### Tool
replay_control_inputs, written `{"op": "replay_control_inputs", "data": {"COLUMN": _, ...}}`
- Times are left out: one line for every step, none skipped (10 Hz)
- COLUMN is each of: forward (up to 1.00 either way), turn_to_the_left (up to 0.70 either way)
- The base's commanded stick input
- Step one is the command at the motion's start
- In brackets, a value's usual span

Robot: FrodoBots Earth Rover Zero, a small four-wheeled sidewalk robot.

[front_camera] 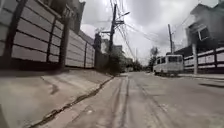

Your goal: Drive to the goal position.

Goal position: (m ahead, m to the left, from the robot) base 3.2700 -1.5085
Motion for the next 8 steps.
{"op": "replay_control_inputs", "data": {"forward": 0.7, "turn_to_the_left": 0.0}}
{"op": "replay_control_inputs", "data": {"forward": 0.7, "turn_to_the_left": 0.0}}
{"op": "replay_control_inputs", "data": {"forward": 0.7, "turn_to_the_left": 0.0}}
{"op": "replay_control_inputs", "data": {"forward": 0.7, "turn_to_the_left": 0.0}}
{"op": "replay_control_inputs", "data": {"forward": 0.7, "turn_to_the_left": -0.01}}
{"op": "replay_control_inputs", "data": {"forward": 0.7, "turn_to_the_left": -0.02}}
{"op": "replay_control_inputs", "data": {"forward": 0.7, "turn_to_the_left": -0.35}}
{"op": "replay_control_inputs", "data": {"forward": 0.7, "turn_to_the_left": -0.35}}
